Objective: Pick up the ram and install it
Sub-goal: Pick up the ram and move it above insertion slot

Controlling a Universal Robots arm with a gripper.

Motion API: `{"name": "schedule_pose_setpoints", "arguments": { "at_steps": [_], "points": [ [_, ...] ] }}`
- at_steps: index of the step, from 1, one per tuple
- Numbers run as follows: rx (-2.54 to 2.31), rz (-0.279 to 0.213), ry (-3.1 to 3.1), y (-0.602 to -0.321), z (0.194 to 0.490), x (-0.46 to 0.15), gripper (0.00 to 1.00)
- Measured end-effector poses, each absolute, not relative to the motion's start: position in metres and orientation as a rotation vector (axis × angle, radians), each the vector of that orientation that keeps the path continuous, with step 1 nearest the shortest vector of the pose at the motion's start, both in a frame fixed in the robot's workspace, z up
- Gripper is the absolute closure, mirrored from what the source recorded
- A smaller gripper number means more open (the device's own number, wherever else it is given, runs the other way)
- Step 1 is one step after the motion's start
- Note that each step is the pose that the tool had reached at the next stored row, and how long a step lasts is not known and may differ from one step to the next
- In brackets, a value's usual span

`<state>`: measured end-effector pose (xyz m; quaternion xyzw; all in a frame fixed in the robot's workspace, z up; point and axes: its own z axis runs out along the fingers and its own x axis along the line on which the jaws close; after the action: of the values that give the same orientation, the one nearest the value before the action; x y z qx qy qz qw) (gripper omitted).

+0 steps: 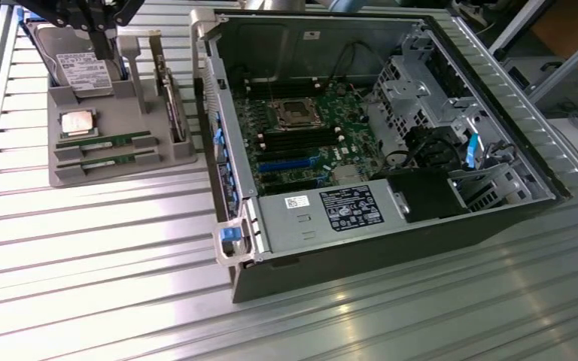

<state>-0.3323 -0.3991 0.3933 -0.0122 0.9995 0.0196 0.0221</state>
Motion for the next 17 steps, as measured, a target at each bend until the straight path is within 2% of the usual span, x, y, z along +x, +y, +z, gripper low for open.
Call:
{"name": "schedule_pose_setpoints", "arguments": {
  "at_steps": [17],
  "points": [
    [-0.390, 0.032, 3.078, -0.3990, 0.3933, -0.3327, 0.89]
  ]
}}
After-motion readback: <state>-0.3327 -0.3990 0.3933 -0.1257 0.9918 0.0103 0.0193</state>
